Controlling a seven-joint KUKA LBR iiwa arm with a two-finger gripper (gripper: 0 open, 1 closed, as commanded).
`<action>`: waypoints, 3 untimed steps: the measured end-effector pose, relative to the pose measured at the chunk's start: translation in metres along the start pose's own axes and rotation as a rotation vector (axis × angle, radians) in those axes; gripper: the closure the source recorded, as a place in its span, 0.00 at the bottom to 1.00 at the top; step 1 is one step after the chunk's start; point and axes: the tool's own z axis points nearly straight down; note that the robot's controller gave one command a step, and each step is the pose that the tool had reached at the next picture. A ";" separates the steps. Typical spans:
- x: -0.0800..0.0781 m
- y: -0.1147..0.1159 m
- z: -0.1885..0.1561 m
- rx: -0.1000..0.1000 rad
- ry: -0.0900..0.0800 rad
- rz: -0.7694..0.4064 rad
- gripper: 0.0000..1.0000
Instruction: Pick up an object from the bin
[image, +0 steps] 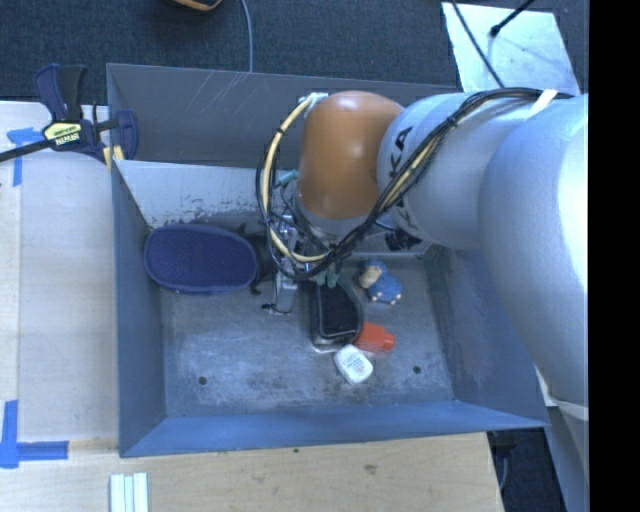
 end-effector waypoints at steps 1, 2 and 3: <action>-0.015 -0.051 0.006 0.000 -0.002 -0.007 0.00; -0.013 -0.050 0.043 -0.003 0.002 0.039 0.00; -0.013 -0.050 0.042 -0.004 0.001 0.039 0.00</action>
Offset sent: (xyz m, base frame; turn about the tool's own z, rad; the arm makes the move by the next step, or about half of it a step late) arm 0.0092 -0.0475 -0.0057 -0.0117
